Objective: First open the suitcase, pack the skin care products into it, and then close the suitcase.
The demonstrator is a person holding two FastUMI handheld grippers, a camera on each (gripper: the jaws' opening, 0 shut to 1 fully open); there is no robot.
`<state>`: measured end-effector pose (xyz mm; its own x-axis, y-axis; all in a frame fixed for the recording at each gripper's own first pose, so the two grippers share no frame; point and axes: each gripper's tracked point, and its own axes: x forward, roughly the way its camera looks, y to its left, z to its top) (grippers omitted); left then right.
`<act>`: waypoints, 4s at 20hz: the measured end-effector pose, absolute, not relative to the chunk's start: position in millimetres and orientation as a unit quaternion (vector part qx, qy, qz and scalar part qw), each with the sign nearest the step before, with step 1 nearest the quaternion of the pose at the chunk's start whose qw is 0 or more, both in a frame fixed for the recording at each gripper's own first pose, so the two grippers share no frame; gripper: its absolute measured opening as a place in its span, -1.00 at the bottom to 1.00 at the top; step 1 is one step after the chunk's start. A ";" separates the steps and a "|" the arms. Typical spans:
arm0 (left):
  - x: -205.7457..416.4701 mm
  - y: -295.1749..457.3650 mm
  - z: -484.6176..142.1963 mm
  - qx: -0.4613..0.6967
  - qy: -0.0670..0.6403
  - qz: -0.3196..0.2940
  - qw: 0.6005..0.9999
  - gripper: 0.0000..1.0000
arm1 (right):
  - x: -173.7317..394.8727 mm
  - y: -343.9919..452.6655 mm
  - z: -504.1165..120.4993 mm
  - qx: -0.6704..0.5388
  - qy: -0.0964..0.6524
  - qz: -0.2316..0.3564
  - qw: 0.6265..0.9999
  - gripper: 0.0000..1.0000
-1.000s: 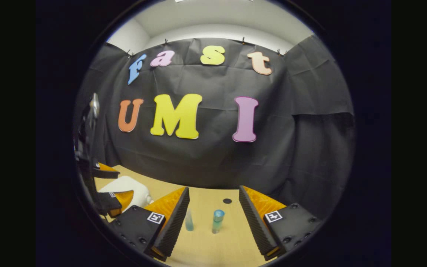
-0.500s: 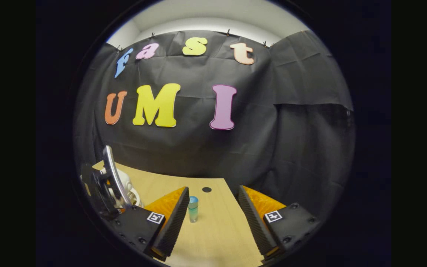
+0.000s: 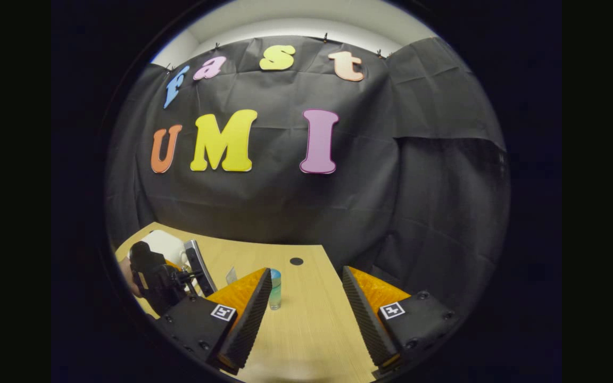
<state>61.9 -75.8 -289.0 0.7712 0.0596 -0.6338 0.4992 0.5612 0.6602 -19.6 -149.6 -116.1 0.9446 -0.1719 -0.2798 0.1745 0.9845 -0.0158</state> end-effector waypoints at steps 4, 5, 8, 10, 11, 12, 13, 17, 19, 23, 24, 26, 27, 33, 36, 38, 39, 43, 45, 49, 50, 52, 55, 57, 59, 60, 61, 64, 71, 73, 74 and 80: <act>62.1 -74.8 -297.2 0.443 0.341 -0.128 0.819 -0.02 | -10.7 -147.9 -118.7 0.007 0.142 -0.079 0.987 0.59; 62.1 -77.6 -296.1 0.443 0.339 -0.130 0.820 -0.12 | -9.0 -148.5 -120.1 0.008 0.143 -0.078 0.987 0.59; 61.8 -82.9 -292.1 0.442 0.331 -0.125 0.824 -0.43 | -7.2 -149.4 -119.9 0.012 0.144 -0.078 0.986 0.59; 61.7 -83.8 -283.2 0.437 0.327 -0.120 0.830 -0.60 | -7.0 -148.6 -115.1 0.010 0.140 -0.077 0.987 0.59; 63.0 -82.7 -277.8 0.426 0.326 -0.116 0.836 -0.67 | -6.0 -146.7 -112.1 0.008 0.136 -0.075 0.988 0.59; 61.8 -84.6 -266.8 0.416 0.324 -0.109 0.843 -0.71 | -5.6 -144.6 -107.8 0.007 0.133 -0.074 0.988 0.56; 63.1 -81.4 -250.9 0.409 0.312 -0.100 0.852 -0.77 | -6.5 -142.7 -105.3 0.007 0.130 -0.071 0.989 0.59; 74.0 -53.9 -174.0 0.364 0.252 -0.066 0.894 -0.88 | -2.1 -122.8 -99.9 0.005 0.126 -0.057 0.990 0.58; 75.2 -24.1 -136.7 0.338 0.222 -0.039 0.914 -0.91 | 1.2 -104.0 -95.9 0.002 0.123 -0.041 0.992 0.58; 79.3 61.1 -88.3 0.319 0.173 0.004 0.932 -0.92 | 10.4 -58.3 -83.2 -0.006 0.116 0.001 0.993 0.58; 79.1 80.4 -82.1 0.299 0.163 0.011 0.940 -0.93 | 12.3 -46.8 -76.6 -0.009 0.111 0.010 0.994 0.58; 78.1 121.7 -70.3 0.264 0.143 0.025 0.954 -0.93 | 15.7 -24.9 -62.0 -0.012 0.101 0.028 0.994 0.58; 77.4 142.1 -68.1 0.252 0.137 0.034 0.957 -0.93 | 17.2 -15.6 -57.9 -0.012 0.098 0.036 0.994 0.58; 60.0 281.0 -91.7 0.160 0.159 0.117 0.967 -0.93 | 24.6 22.4 -41.6 -0.019 0.091 0.049 0.994 0.59; 47.0 334.3 -135.8 0.114 0.191 0.148 0.964 -0.93 | 23.0 33.6 -39.2 -0.035 0.089 0.047 0.994 0.58; 40.6 360.9 -171.9 0.052 0.205 0.165 0.963 -0.92 | 19.3 43.1 -45.4 -0.051 0.098 0.053 0.992 0.58; 41.3 373.3 -192.8 0.029 0.217 0.171 0.961 -0.92 | 16.9 48.9 -48.0 -0.059 0.103 0.057 0.991 0.59; 50.6 389.7 -272.4 -0.025 0.257 0.160 0.953 -0.92 | 7.4 76.8 -57.1 -0.089 0.120 0.082 0.985 0.56; 47.2 393.4 -294.3 -0.051 0.272 0.151 0.949 -0.92 | 5.1 88.6 -55.8 -0.100 0.119 0.092 0.983 0.56; 45.0 393.5 -332.1 -0.085 0.318 0.139 0.934 -0.83 | 9.7 83.9 -55.4 -0.101 0.124 0.081 0.984 0.58; 45.2 393.0 -335.6 -0.090 0.323 0.136 0.932 -0.80 | 11.0 79.4 -55.5 -0.095 0.127 0.073 0.985 0.58; 44.2 399.9 -335.9 -0.087 0.322 0.147 0.931 -0.66 | 14.0 70.9 -57.6 -0.088 0.134 0.057 0.985 0.58; 33.8 406.0 -324.1 -0.068 0.325 0.166 0.928 -0.16 | 16.3 62.4 -57.7 -0.079 0.131 0.045 0.987 0.58; 34.8 391.6 -297.2 -0.077 0.301 0.171 0.935 0.44 | 16.7 57.2 -60.9 -0.070 0.132 0.044 0.988 0.58; 31.7 365.3 -261.3 -0.071 0.274 0.174 0.943 0.99 | 12.3 49.3 -67.3 -0.057 0.139 0.041 0.988 0.58; 31.4 349.3 -240.8 -0.060 0.256 0.172 0.949 0.99 | 10.3 44.8 -70.8 -0.050 0.141 0.040 0.988 0.58; 32.0 327.7 -221.7 -0.053 0.240 0.165 0.955 0.99 | 8.4 38.6 -72.1 -0.045 0.141 0.036 0.988 0.58; 35.8 234.4 -184.3 -0.064 0.215 0.135 0.965 0.96 | 5.9 13.0 -72.3 -0.039 0.132 0.023 0.990 0.58; 41.9 56.1 -155.1 -0.067 0.189 0.061 0.978 0.96 | -1.0 -55.5 -88.1 -0.004 0.133 -0.008 0.991 0.58; 45.4 15.1 -160.5 -0.059 0.191 0.040 0.979 0.96 | -3.0 -68.8 -96.0 0.005 0.142 -0.004 0.990 0.56; 46.7 -7.7 -168.3 -0.050 0.200 0.025 0.978 0.96 | -2.4 -77.4 -99.2 0.007 0.146 -0.003 0.989 0.58; 56.0 -155.3 -202.1 -0.025 0.222 -0.101 0.970 0.96 | -5.4 -136.3 -114.3 -0.005 0.169 -0.015 0.986 0.59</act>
